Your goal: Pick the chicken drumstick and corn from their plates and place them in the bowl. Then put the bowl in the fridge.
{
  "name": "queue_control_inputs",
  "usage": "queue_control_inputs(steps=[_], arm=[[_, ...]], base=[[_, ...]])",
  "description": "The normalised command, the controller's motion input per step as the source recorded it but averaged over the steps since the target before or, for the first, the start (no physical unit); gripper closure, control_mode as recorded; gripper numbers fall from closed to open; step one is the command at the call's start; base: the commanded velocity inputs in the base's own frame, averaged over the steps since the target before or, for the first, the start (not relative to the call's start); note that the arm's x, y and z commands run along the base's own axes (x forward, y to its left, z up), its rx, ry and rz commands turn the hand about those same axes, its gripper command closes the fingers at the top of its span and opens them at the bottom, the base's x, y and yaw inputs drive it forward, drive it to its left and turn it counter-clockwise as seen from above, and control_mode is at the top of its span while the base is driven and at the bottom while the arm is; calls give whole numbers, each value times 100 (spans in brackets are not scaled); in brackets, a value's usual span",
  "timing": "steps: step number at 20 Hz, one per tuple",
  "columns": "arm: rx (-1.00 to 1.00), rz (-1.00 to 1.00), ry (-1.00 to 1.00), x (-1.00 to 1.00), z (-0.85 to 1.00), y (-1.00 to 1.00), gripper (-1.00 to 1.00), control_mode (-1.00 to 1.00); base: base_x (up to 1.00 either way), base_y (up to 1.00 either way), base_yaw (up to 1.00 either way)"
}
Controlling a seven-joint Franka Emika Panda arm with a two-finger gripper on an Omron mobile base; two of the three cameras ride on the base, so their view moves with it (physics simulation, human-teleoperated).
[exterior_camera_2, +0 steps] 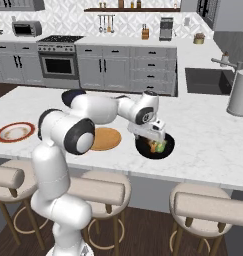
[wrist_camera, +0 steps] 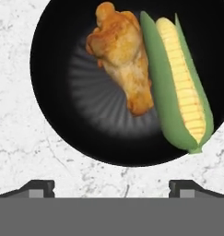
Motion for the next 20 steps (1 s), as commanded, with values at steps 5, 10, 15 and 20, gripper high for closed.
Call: queue_control_inputs(steps=[5, 10, 15, 20], arm=[[-6, 0, 0, 24, 0, 47, -100, -100], [0, 0, 0, 35, 0, 3, -100, -100], [1, 0, 3, 43, -15, 0, -100, -100], [0, 2, 1, 6, -31, 0, -100, -100]], base=[[0, 0, 0], [0, 0, 0], [0, 0, 0], [0, 0, 0]])
